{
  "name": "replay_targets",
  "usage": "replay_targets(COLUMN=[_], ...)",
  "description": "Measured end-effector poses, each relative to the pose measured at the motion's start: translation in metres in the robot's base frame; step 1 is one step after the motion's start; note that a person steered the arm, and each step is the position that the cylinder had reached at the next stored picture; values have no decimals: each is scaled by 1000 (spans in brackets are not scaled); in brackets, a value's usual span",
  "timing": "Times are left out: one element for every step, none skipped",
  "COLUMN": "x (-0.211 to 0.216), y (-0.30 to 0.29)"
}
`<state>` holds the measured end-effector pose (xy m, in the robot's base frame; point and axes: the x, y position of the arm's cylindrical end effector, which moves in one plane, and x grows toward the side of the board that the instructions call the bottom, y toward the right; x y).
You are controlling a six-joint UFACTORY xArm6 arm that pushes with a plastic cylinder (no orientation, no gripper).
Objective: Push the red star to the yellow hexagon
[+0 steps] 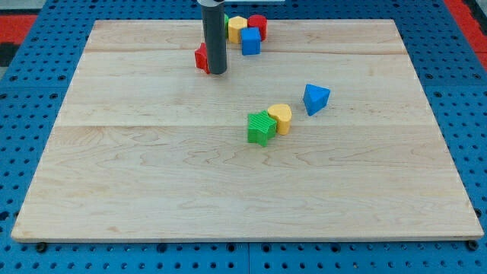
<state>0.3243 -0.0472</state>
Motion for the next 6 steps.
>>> replay_targets(x=[16,5,-13,-23,-27,-38], y=[-40,-59,-33,-11,-9,-9])
